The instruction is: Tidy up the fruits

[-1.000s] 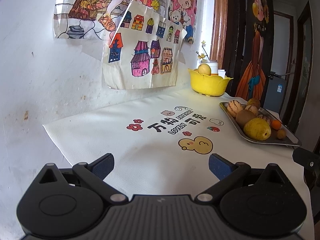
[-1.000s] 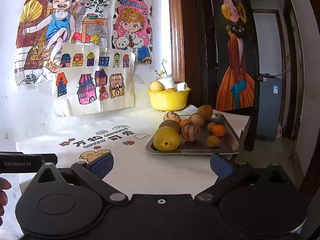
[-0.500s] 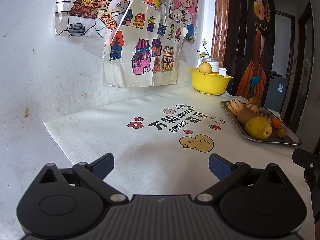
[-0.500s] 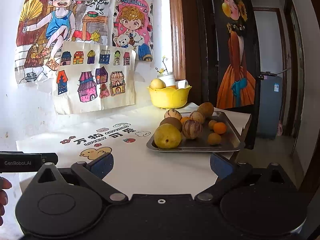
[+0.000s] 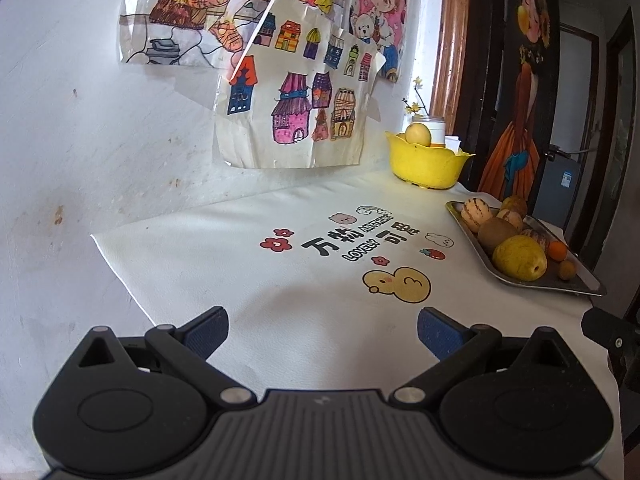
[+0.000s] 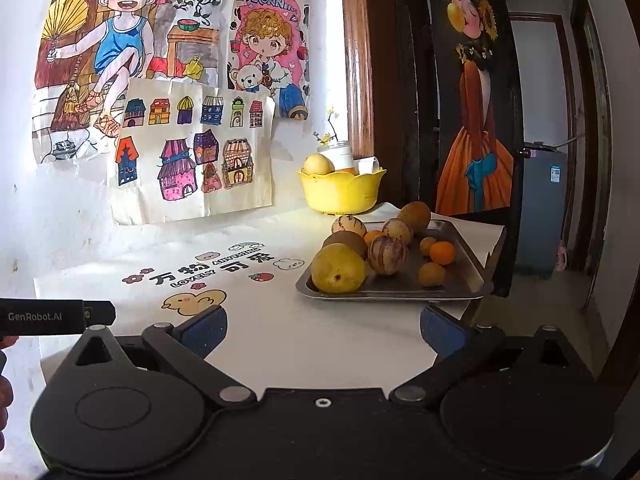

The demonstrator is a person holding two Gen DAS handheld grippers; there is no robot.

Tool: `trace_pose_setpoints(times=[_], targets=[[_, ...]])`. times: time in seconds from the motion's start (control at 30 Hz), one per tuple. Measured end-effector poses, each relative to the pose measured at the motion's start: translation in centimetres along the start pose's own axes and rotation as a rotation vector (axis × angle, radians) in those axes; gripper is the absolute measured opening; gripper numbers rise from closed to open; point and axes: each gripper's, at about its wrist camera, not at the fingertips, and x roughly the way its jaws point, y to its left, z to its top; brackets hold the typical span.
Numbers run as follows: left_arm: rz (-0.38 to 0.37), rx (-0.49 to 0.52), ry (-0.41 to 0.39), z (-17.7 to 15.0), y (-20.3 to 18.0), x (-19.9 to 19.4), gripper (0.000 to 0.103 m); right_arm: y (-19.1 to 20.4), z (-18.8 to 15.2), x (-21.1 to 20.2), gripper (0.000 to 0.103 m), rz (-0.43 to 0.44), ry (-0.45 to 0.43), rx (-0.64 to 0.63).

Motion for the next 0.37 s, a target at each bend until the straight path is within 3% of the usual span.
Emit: trace_pose_setpoints(times=[0.37], targets=[[-0.021,-0.01,0.016,-0.16,0.25,0.17,0.103,0.15,-0.16,0.06,0.103,0.008,0.005,-0.005]])
